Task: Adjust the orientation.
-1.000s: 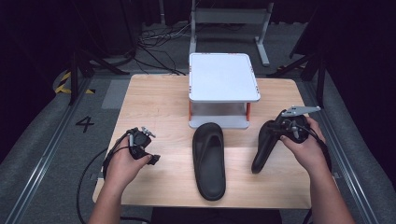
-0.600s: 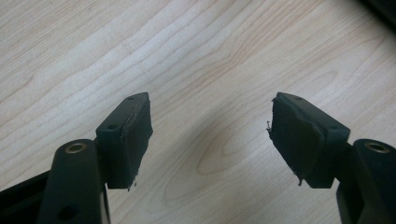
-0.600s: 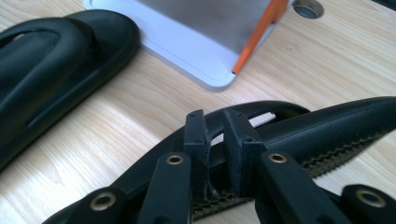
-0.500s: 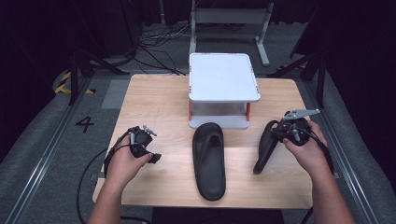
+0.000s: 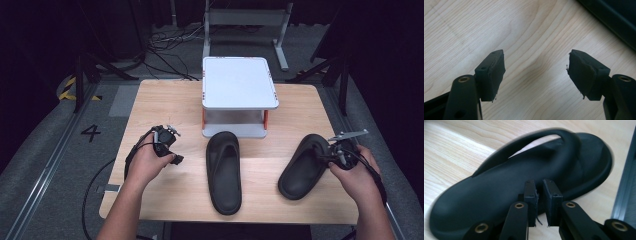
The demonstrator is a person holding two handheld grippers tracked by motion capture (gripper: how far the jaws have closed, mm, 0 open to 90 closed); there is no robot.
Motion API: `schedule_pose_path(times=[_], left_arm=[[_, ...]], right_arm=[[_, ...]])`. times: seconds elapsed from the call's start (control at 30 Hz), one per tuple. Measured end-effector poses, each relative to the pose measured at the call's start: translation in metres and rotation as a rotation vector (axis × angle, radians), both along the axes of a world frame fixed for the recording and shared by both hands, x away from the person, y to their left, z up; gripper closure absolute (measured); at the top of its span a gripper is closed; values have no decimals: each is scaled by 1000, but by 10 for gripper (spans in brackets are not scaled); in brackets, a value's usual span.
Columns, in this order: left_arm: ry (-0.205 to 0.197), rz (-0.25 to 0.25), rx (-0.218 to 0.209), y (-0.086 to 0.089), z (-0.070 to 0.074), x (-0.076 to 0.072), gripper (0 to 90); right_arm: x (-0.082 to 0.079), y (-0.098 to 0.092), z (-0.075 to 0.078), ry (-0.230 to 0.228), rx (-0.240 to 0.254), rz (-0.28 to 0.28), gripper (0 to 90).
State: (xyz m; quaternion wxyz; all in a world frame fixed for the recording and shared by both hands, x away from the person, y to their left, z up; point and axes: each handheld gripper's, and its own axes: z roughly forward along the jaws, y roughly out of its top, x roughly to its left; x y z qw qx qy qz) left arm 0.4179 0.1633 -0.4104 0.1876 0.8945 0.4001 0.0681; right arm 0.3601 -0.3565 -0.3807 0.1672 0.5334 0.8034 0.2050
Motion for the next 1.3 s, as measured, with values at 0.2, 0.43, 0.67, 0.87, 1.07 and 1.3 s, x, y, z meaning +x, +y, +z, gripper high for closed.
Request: schedule_pose_path(times=[0.2,0.43,0.67,0.87,1.07,1.3], left_arm=[[6,-6,7,-3,0,3,302],[-3,13,3,5,1,-2,301],[-2,29,7,9,-1,-4,297],[6,32,13,10,-2,-6,296],[7,39,11,11,-2,-7,294],[9,43,5,12,-3,-7,294]], right_arm=[[-2,-14,1,-35,49,-44,709],[14,-18,-26,-55,101,-138,478],[28,-21,-52,39,119,-202,468],[30,-16,-52,83,149,-230,589],[29,-13,-44,96,248,-267,692],[26,11,-29,41,283,-208,695]])
